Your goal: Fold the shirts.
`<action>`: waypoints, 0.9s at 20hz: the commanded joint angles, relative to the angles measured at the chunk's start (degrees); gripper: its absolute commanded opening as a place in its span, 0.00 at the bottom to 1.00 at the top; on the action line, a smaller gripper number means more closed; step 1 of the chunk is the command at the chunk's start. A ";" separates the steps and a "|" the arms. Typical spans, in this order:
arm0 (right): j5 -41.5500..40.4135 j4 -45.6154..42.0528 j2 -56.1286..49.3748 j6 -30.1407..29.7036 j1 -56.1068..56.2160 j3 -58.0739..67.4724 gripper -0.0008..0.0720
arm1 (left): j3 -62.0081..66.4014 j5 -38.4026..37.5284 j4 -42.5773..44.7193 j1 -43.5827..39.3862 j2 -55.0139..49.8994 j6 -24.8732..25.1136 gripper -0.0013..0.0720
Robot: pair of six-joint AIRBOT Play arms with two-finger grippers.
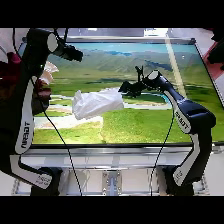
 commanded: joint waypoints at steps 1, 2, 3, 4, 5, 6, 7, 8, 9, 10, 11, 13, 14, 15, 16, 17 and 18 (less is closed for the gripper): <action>0.02 8.68 -3.39 -4.31 0.20 0.00 0.88 | -0.02 0.15 0.02 0.02 0.04 -0.04 0.04; -0.13 10.58 -4.11 -5.40 0.70 0.00 0.88 | -0.02 0.13 0.02 0.02 0.04 -0.20 0.04; -0.37 11.58 -4.66 -5.79 1.29 0.00 0.88 | -0.02 0.11 0.02 0.02 0.04 -0.22 0.04; -0.50 11.65 -4.90 -6.29 2.05 0.02 0.88 | -0.02 0.04 0.04 0.02 0.04 -0.22 0.04; -0.52 11.63 -4.94 -6.62 2.84 0.02 0.87 | -0.02 -0.09 0.02 0.02 0.04 -0.22 0.04; -0.42 11.65 -4.94 -6.62 3.61 0.09 0.87 | -0.02 -0.28 0.02 0.02 0.04 -0.22 0.04; -0.37 11.67 -4.94 -6.62 4.20 0.13 0.85 | -0.02 -0.39 0.02 0.02 0.04 -0.24 0.04; -0.44 11.67 -4.94 -6.64 4.68 0.13 0.68 | -0.02 -0.52 0.02 0.02 0.04 -0.24 0.04; -0.42 11.67 -4.92 -6.91 4.79 0.13 0.37 | -0.02 -0.83 0.04 0.02 0.04 -0.22 0.04; -0.26 12.13 -4.76 -8.26 4.74 0.13 0.07 | -0.02 -1.31 0.07 0.02 0.04 -0.22 0.04; -0.07 12.31 -4.37 -9.16 4.22 0.13 0.05 | -0.02 -2.01 0.13 0.04 0.04 -0.17 0.04; 0.00 10.97 -1.88 -9.42 1.95 0.13 0.05 | -0.02 -2.51 0.28 0.04 0.04 0.09 0.04; 0.22 8.46 0.33 -9.38 -0.07 0.13 0.05 | -0.02 -2.49 0.28 0.04 0.04 0.07 0.04; 1.01 4.20 3.15 -8.66 -2.67 0.13 0.05 | -0.02 -2.51 0.28 0.04 0.04 0.07 0.04; 2.10 -1.09 6.16 -6.56 -5.44 0.13 0.05 | -0.02 -2.49 0.26 0.02 0.04 0.07 0.04; 3.78 -7.13 9.46 -4.35 -8.50 0.13 0.05 | -0.02 -2.47 0.26 0.02 0.04 0.04 0.04; 6.01 -13.79 13.18 -2.29 -11.96 0.11 0.05 | -0.02 -2.40 0.24 0.02 0.04 0.02 0.04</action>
